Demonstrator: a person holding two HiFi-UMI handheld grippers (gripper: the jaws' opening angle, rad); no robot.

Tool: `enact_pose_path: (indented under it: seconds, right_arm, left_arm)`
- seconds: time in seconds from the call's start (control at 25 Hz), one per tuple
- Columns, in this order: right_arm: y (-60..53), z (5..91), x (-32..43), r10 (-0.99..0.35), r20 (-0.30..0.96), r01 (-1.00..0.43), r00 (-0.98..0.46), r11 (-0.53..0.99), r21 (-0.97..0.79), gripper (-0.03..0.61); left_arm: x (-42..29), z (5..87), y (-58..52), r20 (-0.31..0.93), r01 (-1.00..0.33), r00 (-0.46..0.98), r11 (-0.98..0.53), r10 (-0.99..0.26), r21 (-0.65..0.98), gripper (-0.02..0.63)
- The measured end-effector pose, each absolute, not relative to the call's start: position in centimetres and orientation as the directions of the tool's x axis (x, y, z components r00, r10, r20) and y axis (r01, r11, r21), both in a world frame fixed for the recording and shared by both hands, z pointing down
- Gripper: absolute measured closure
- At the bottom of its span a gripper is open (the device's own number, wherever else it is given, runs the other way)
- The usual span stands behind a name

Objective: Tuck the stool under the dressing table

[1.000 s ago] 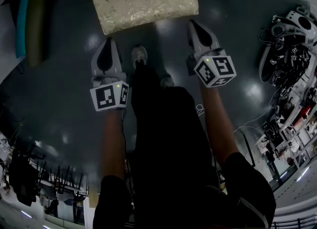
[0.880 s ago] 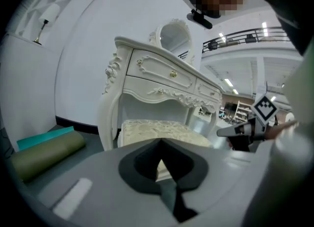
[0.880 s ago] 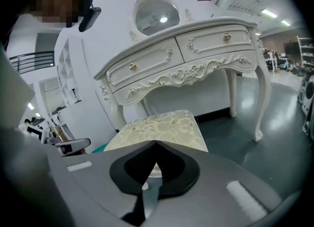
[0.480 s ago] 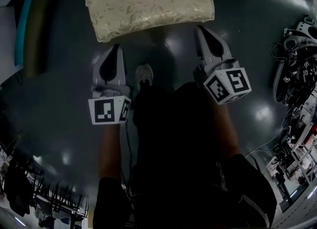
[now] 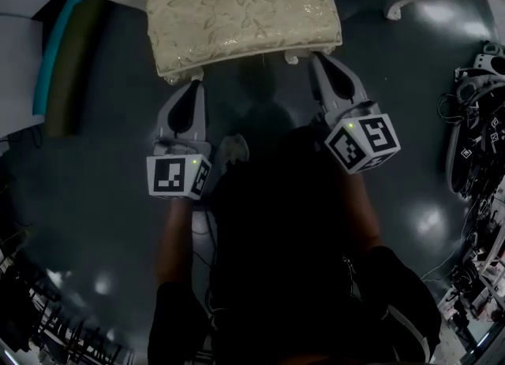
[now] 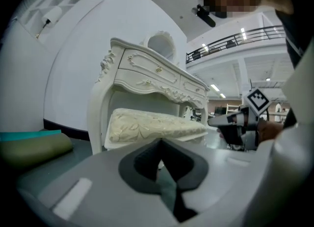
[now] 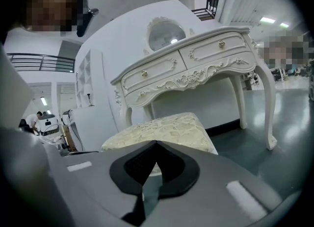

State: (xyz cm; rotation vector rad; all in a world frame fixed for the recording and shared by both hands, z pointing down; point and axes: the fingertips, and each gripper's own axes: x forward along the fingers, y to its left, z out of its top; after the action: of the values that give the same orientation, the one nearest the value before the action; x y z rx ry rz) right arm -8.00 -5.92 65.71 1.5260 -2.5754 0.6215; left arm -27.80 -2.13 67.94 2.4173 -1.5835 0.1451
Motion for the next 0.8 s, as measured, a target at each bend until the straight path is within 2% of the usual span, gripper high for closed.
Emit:
enact_pose_path:
  seconds: [0.36, 0.44, 0.52, 0.56, 0.64, 0.8]
  right_arm:
    - [-4.5, 67.2, -5.5, -0.838, 0.244, -0.860, -0.488, 0.416, -0.295, 0.576]
    - [-3.9, 67.6, -5.3, -0.829, 0.252, -0.854, -0.500, 0.422, -0.304, 0.502]
    - [-3.7, 68.0, -5.0, -0.825, 0.253, -0.851, -0.506, 0.430, -0.301, 0.493]
    - [-3.6, 68.2, -4.8, -0.823, 0.255, -0.852, -0.507, 0.433, -0.296, 0.484]
    - [-3.6, 68.4, -4.2, -0.823, 0.256, -0.852, -0.508, 0.436, -0.288, 0.465]
    - [-3.5, 68.4, -3.2, -0.823, 0.261, -0.855, -0.504, 0.433, -0.286, 0.449]
  left_arm:
    - [-28.9, 69.6, -1.2, 0.217, -0.951, 0.307, -0.289, -0.927, 0.112, 0.607]
    - [-29.2, 69.9, -0.7, 0.218, -0.955, 0.293, -0.273, -0.931, 0.114, 0.605]
    - [-29.7, 70.1, -0.2, 0.206, -0.960, 0.277, -0.259, -0.939, 0.111, 0.603]
    - [-29.9, 70.1, 0.0, 0.203, -0.961, 0.272, -0.254, -0.941, 0.108, 0.593]
    - [-30.3, 70.4, 0.3, 0.210, -0.964, 0.263, -0.247, -0.942, 0.101, 0.499]
    - [-31.5, 71.3, 0.9, 0.279, -0.974, 0.228, -0.217, -0.933, 0.072, 0.450]
